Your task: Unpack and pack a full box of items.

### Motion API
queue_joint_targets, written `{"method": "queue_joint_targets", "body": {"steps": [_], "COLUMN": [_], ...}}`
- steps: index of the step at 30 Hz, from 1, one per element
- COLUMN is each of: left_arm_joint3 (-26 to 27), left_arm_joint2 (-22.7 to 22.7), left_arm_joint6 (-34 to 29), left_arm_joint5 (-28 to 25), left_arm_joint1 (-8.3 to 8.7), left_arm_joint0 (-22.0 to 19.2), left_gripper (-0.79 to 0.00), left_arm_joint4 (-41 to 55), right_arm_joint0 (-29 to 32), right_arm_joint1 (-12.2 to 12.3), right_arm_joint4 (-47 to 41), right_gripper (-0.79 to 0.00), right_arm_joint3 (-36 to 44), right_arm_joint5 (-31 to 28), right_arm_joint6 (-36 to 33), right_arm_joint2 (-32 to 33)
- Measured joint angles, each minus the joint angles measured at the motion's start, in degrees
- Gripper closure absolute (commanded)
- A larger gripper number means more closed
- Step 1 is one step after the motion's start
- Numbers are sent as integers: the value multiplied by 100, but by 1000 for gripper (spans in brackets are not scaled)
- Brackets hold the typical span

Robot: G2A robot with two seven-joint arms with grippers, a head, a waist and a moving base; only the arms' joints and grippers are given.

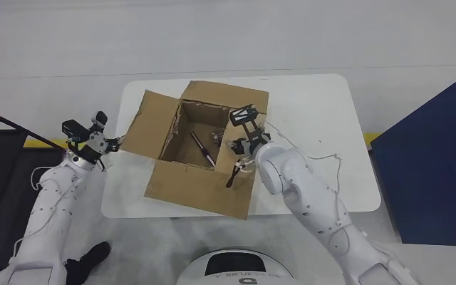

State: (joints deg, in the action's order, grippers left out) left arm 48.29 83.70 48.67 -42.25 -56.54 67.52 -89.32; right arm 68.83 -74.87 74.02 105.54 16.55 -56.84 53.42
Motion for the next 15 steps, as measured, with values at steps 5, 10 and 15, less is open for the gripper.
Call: {"method": "queue_joint_targets", "body": {"steps": [5,10,15], "left_arm_joint3": [723,1693,2415], "left_arm_joint2": [30,126,-188], "left_arm_joint6": [-136,-662,-1553], "left_arm_joint5": [7,-127,-265], "left_arm_joint1": [66,155,155], "left_arm_joint0": [-111,-132,-255], "left_gripper": [-785,-785,-785], "left_arm_joint4": [-312,-649,-1110], "right_arm_joint0": [206,614,1330], "right_arm_joint1": [20,81,170], "right_arm_joint4": [-108,-336,-1386], "right_gripper": [-785,-785,-785], "right_arm_joint3": [200,583,1338], "right_arm_joint5": [20,-46,-478], "right_arm_joint6": [63,202,619], "right_arm_joint2": [255,712,1572]}}
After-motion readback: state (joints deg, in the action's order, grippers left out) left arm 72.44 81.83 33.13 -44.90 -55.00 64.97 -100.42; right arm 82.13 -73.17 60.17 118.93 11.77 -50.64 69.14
